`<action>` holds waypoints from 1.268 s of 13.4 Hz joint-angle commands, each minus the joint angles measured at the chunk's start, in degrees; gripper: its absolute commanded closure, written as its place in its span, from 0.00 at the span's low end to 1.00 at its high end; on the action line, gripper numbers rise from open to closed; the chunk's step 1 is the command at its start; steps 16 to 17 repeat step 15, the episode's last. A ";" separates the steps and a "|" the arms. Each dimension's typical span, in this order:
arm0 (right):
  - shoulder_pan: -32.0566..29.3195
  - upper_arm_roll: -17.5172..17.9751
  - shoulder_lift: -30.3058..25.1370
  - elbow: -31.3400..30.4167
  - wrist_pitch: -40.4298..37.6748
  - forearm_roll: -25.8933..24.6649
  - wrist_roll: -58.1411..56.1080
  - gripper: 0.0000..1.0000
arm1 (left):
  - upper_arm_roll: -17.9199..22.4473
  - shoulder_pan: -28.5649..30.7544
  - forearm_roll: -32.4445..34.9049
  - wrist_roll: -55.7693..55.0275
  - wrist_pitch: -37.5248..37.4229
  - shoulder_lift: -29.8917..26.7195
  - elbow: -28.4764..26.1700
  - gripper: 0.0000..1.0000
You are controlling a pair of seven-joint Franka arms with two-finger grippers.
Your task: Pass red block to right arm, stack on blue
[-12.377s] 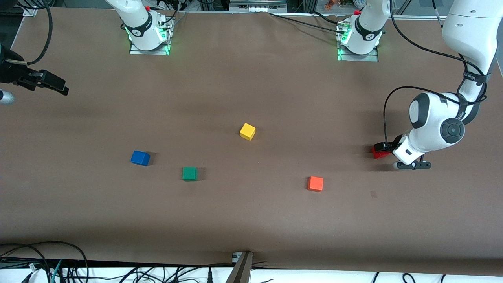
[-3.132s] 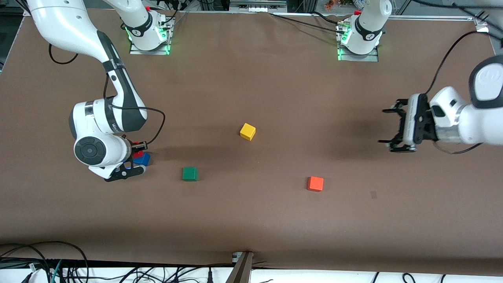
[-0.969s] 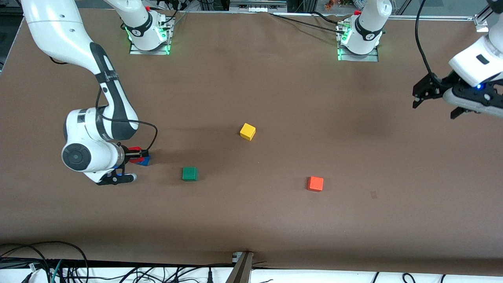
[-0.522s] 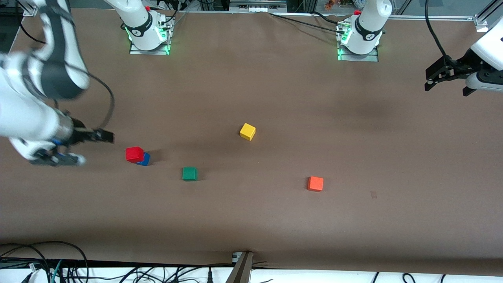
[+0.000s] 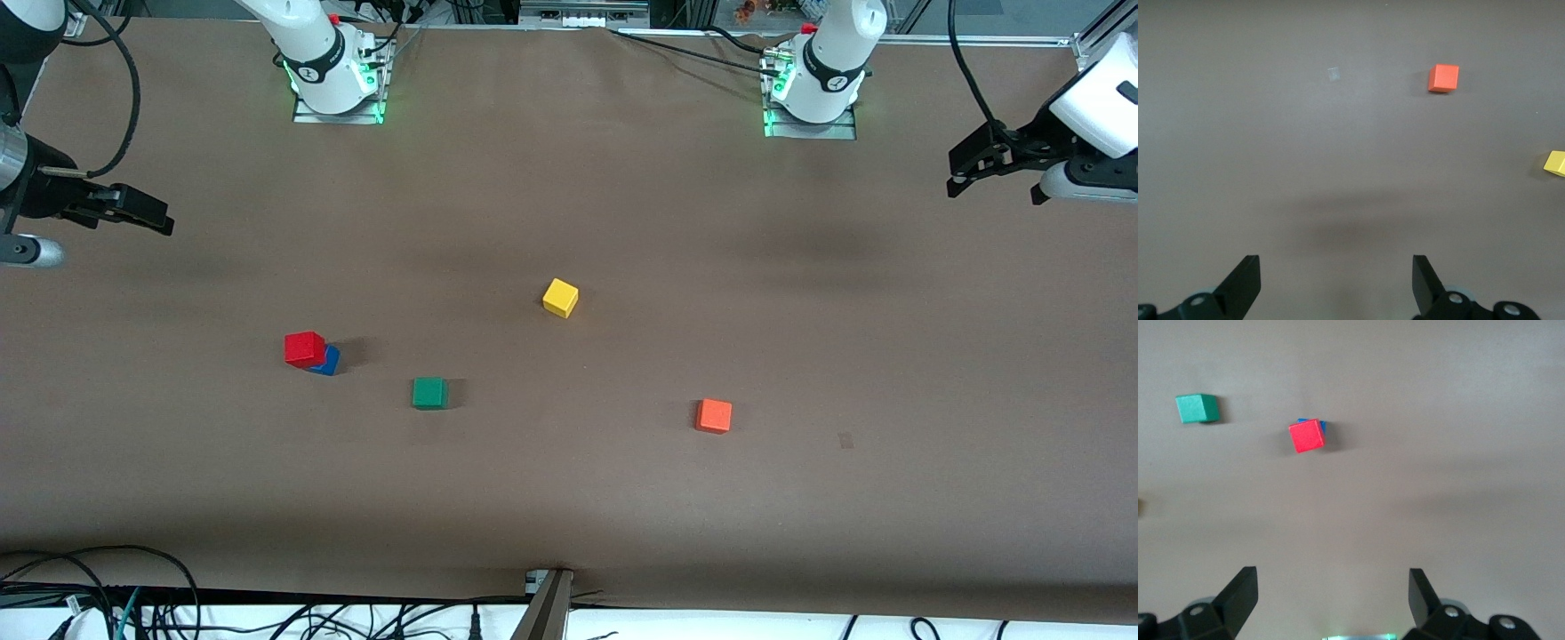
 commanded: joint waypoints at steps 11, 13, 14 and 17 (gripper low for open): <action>-5.57 5.65 -7.60 -6.31 -0.29 -0.39 0.51 0.00 | -0.68 -0.42 -0.53 -0.55 -0.45 4.47 4.66 0.00; -5.65 5.65 -7.78 -6.48 -0.47 -0.39 0.43 0.00 | -0.59 -0.07 -0.44 -0.99 -0.54 4.56 6.15 0.00; -5.65 5.65 -7.78 -6.48 -0.47 -0.39 0.34 0.00 | -0.42 0.28 -0.44 -0.90 -0.71 4.47 6.68 0.00; -5.65 5.65 -7.78 -6.40 -0.47 -0.39 0.25 0.00 | -0.24 0.29 -0.70 -0.98 -0.71 4.47 6.86 0.00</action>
